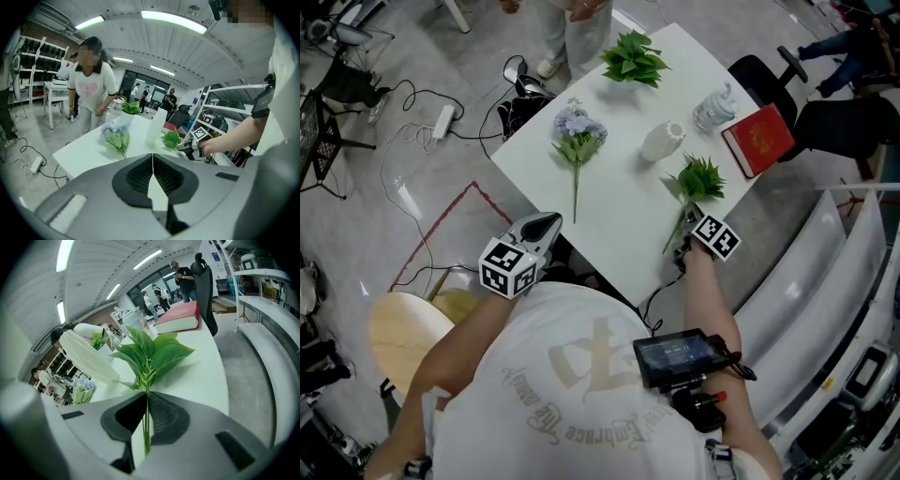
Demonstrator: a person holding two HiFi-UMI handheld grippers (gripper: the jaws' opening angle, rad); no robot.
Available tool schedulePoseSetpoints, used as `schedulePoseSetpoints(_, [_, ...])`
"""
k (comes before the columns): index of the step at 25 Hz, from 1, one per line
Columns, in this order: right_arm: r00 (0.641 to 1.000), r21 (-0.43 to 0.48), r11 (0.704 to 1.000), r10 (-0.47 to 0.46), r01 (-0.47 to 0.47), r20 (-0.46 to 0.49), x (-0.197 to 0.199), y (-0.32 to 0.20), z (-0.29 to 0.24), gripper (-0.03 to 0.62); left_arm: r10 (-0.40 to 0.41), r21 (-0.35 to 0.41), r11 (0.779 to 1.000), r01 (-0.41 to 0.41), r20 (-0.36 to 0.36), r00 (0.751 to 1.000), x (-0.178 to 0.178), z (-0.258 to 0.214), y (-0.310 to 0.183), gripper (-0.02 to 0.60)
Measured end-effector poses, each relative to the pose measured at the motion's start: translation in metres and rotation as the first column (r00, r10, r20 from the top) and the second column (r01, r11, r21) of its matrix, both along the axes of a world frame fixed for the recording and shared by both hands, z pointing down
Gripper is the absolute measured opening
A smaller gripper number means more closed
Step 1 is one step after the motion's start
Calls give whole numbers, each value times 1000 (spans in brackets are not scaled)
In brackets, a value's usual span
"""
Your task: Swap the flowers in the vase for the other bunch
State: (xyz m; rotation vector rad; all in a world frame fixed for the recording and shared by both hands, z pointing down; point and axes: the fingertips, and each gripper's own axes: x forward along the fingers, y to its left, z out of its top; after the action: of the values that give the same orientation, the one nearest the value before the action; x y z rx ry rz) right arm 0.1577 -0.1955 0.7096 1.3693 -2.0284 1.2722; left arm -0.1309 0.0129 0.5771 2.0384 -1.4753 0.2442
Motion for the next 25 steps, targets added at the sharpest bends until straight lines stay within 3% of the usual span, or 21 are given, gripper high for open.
schedulePoseSetpoints(16, [985,48,996,73,-81,158,-2,6,-31,15,75,19,997,-75,-12,997,16,-2,-18,8])
schedulePoseSetpoints(25, [944,119,982,103,-147,314,-13,2,-71,15,110,34,993,-109,-16,994,22,-7,-25,8])
